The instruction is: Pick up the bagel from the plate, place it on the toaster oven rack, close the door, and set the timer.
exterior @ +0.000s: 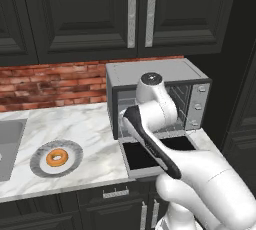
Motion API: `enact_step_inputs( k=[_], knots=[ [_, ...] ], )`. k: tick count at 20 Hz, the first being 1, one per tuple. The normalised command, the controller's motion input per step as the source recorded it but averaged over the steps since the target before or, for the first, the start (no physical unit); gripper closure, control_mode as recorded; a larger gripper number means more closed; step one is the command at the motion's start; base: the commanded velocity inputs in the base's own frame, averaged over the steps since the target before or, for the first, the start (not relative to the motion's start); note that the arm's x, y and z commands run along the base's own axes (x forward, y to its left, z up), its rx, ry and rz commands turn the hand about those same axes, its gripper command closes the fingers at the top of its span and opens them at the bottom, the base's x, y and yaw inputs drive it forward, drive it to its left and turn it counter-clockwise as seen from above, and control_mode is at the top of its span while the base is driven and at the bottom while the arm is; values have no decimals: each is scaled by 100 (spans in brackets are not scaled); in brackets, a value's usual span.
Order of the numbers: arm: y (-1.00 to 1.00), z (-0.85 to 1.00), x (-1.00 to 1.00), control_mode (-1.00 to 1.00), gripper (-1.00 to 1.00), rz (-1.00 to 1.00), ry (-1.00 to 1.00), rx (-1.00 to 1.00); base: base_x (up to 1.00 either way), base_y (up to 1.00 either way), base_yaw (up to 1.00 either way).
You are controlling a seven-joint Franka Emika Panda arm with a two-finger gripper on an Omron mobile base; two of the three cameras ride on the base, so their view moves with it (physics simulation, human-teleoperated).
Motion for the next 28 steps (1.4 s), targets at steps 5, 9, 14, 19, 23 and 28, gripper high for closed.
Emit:
enact_step_inputs(
  k=[5,9,14,19,23,28],
  knots=[
    [100,2,-73,-100,-100,33,0,-31,0,0,0],
    [100,0,-67,-100,-100,31,0,-31,0,0,0],
    [93,0,-25,-100,-100,29,2,-22,0,0,0],
    [73,0,17,-100,-100,22,14,-4,0,0,0],
    [61,-8,44,-100,-100,14,20,-1,0,0,0],
    [59,-36,5,-100,-100,1,2,-14,0,0,0]
  ],
)
